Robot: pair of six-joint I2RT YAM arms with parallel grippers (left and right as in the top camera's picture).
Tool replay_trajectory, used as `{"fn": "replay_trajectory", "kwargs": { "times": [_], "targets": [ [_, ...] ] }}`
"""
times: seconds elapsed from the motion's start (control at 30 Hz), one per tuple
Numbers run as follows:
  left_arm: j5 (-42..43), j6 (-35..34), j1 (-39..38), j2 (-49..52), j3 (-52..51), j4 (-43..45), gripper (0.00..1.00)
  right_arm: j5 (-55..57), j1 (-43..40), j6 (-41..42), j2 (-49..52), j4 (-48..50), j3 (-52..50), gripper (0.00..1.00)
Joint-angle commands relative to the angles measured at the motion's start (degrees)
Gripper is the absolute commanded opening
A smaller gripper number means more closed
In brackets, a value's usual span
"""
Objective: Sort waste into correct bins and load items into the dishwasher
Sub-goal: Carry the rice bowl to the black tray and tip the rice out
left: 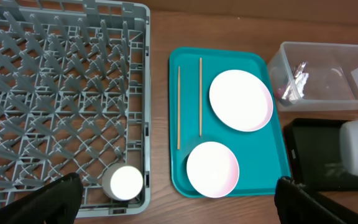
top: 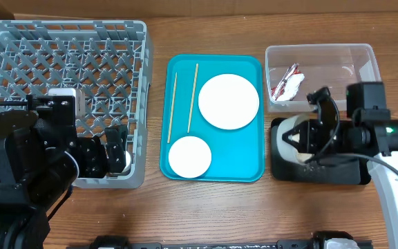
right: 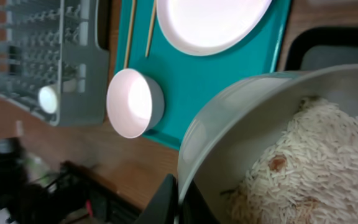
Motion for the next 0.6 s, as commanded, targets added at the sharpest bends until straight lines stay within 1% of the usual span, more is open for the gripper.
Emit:
{"fn": "replay_trajectory", "kwargs": {
  "times": [0.0, 0.1, 0.3, 0.4, 0.57],
  "targets": [
    [-0.35, -0.61, 0.07, 0.09, 0.35, 0.22, 1.00, -11.96, -5.05, -10.01, 1.64, 0.81, -5.70, 0.04],
    [-0.37, -0.61, 0.07, 0.09, 0.35, 0.22, 1.00, -16.98, -9.31, -14.67, 3.56, 3.13, -10.21, 0.04],
    [-0.35, -0.61, 0.07, 0.09, 0.35, 0.22, 1.00, -28.00, -15.76, -23.21, 8.66, 4.98, -13.99, 0.04],
    [-0.35, -0.61, 0.07, 0.09, 0.35, 0.20, 1.00, -33.05, -17.20, -27.85, 10.38, 5.57, -14.12, 0.04],
    [-0.35, -0.61, 0.07, 0.09, 0.35, 0.22, 1.00, -34.23, -17.59, -30.05, 11.32, 8.33, -14.16, 0.04]
  ]
}}
